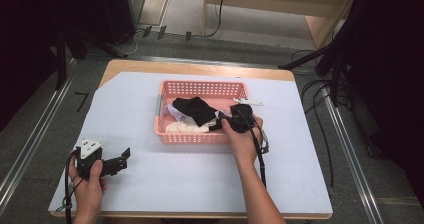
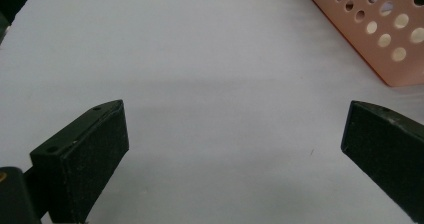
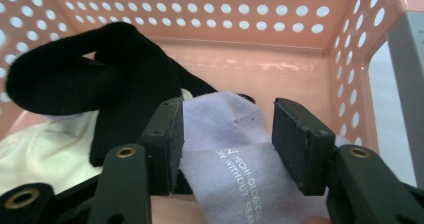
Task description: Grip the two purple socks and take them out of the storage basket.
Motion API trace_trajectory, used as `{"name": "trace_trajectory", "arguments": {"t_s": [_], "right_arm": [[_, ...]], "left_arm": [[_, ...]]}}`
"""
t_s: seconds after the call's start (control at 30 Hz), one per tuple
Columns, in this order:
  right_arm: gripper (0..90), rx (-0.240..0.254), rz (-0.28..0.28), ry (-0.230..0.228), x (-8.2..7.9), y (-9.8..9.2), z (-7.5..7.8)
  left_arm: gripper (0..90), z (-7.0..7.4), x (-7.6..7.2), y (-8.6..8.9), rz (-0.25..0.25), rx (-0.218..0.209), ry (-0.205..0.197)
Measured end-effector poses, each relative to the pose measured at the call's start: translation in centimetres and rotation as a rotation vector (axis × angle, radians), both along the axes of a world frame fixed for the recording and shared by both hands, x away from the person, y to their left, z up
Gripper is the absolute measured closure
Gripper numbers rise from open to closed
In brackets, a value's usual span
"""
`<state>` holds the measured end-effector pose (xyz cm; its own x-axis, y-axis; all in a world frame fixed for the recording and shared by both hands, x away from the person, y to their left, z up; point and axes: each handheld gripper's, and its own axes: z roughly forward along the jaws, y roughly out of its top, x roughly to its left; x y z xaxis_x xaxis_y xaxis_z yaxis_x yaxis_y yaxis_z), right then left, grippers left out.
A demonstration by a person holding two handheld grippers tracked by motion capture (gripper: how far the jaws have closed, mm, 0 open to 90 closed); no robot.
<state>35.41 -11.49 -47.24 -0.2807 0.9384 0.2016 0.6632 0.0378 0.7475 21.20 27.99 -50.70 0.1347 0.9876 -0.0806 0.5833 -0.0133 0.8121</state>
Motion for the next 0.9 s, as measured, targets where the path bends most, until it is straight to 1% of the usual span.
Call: {"name": "trace_trajectory", "arguments": {"t_s": [0.03,0.07,0.13,0.17,0.2,0.27,0.4,0.47,0.6,0.63,0.67,0.73,0.8,0.83,0.87,0.9], "right_arm": [[46.0,-0.007,0.002,0.008,0.1,0.1,0.0],[43.8,-0.003,0.005,0.017,0.1,0.1,0.1],[40.4,0.019,0.022,0.025,0.1,0.0,0.2],[38.7,0.019,0.027,0.026,0.1,0.0,0.2],[36.4,0.018,0.03,0.025,0.1,0.0,0.2],[29.1,-0.011,0.036,0.024,0.1,0.2,0.3],[27.8,-0.019,0.041,0.041,0.2,0.2,0.3],[27.4,-0.018,0.045,0.041,0.3,0.3,0.3],[28.5,-0.029,0.047,0.051,0.4,0.3,0.3],[30.7,-0.051,0.036,0.067,0.6,0.4,0.3],[30.7,-0.051,0.036,0.067,0.6,0.4,0.3],[33.1,-0.077,0.023,0.081,0.7,0.6,0.2],[35.5,-0.096,0.008,0.084,0.7,0.7,0.2],[38.4,-0.116,0.002,0.08,0.7,0.8,0.1],[41.8,-0.149,-0.01,0.074,0.7,0.9,0.0],[47.0,-0.206,-0.003,0.066,0.7,1.2,-0.3]], "left_arm": [[0.0,0.0,0.0,0.0,-0.001,-0.001,0.0],[0.0,0.0,0.0,0.0,-0.002,-0.003,0.0],[0.0,0.0,0.0,0.1,-0.004,-0.005,0.0],[0.0,0.0,0.0,0.1,-0.004,-0.004,0.002],[0.0,0.0,0.0,0.0,-0.005,-0.003,0.004],[0.0,0.0,0.0,0.0,-0.005,0.002,0.002],[0.0,0.0,0.0,0.0,-0.006,-0.004,0.005],[0.0,0.0,0.0,0.0,-0.005,-0.004,0.003],[0.0,0.0,0.0,0.0,-0.006,-0.003,0.004],[0.0,0.0,0.0,0.0,-0.005,-0.004,0.004],[0.0,0.0,0.0,0.1,-0.008,-0.005,0.007],[0.0,0.0,0.1,0.1,-0.007,-0.006,0.007],[0.0,0.0,0.1,0.1,-0.007,-0.01,0.009],[0.0,0.0,0.1,0.1,-0.007,-0.009,0.011],[0.0,0.0,0.1,0.1,-0.007,-0.009,0.012],[0.0,0.0,0.1,0.1,-0.007,-0.012,0.013]]}}
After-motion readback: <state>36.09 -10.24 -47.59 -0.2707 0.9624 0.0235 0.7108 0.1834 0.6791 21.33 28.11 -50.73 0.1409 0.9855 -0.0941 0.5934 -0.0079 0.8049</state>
